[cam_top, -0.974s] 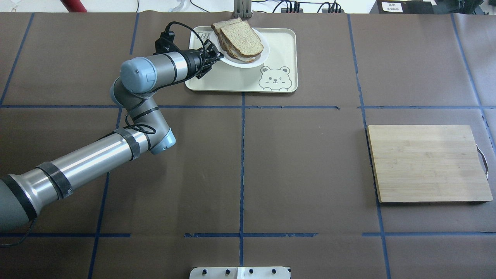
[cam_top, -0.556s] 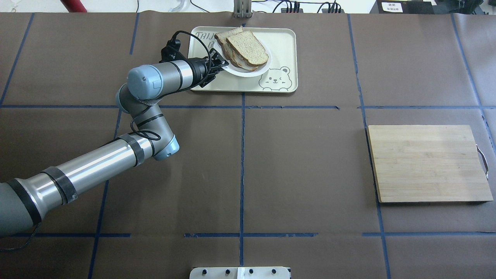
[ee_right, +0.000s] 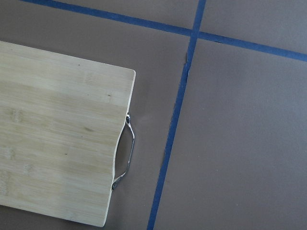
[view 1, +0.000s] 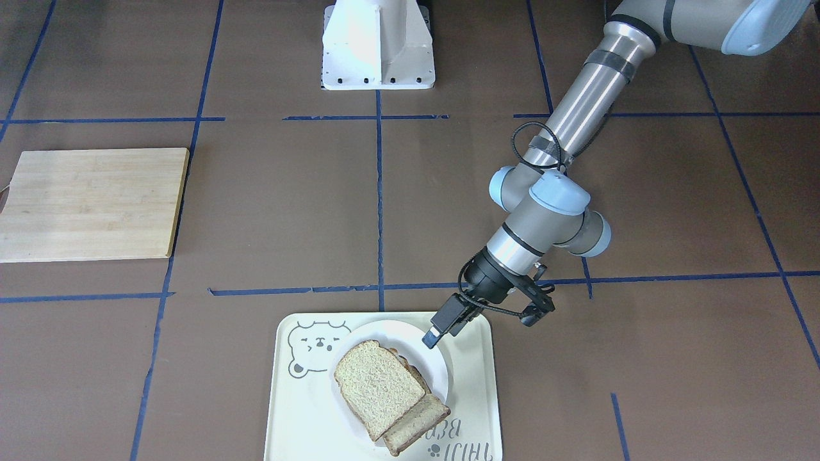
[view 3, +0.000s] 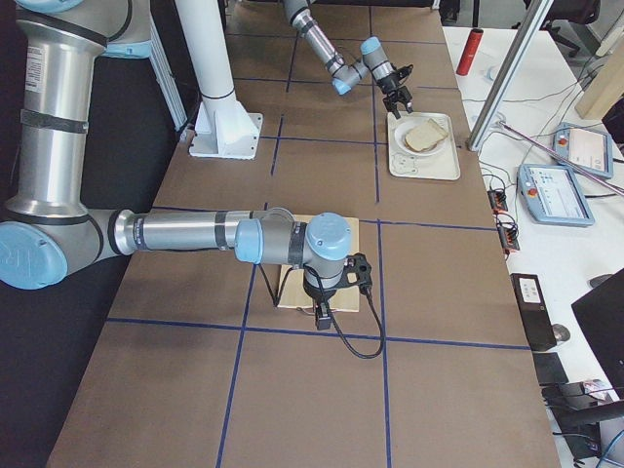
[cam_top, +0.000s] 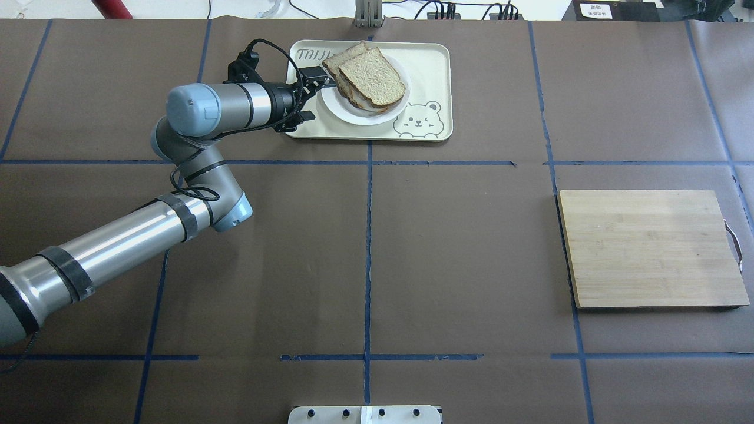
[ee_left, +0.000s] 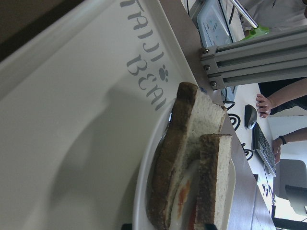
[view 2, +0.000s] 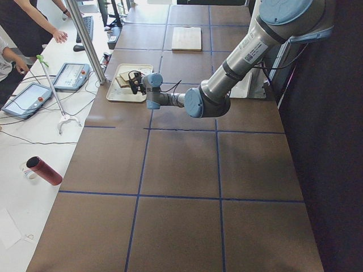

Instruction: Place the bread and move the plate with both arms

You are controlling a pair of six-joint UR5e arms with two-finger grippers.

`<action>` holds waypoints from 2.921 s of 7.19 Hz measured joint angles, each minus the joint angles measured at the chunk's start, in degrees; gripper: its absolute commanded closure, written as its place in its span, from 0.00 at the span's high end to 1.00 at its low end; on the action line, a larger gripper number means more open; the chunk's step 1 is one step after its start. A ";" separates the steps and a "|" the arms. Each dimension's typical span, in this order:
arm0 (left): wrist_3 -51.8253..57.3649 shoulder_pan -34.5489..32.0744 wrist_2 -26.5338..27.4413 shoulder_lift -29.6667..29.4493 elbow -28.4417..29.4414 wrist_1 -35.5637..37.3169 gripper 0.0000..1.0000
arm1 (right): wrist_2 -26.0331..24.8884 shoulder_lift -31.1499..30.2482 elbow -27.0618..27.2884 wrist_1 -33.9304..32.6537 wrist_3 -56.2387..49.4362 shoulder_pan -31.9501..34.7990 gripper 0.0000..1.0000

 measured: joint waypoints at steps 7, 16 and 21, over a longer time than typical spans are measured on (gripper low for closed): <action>61.78 -25.38 -32.26 23.84 -18.41 27.18 1.00 | -0.17 -0.13 -0.11 0.00 0.00 0.02 1.00; 118.81 -44.13 -29.96 48.82 -52.02 88.17 1.00 | -0.34 -0.22 -0.19 0.00 -0.07 0.02 1.00; 118.43 -44.27 -29.96 55.91 -57.42 89.68 1.00 | -0.28 -0.44 -0.46 -0.08 -0.11 0.60 1.00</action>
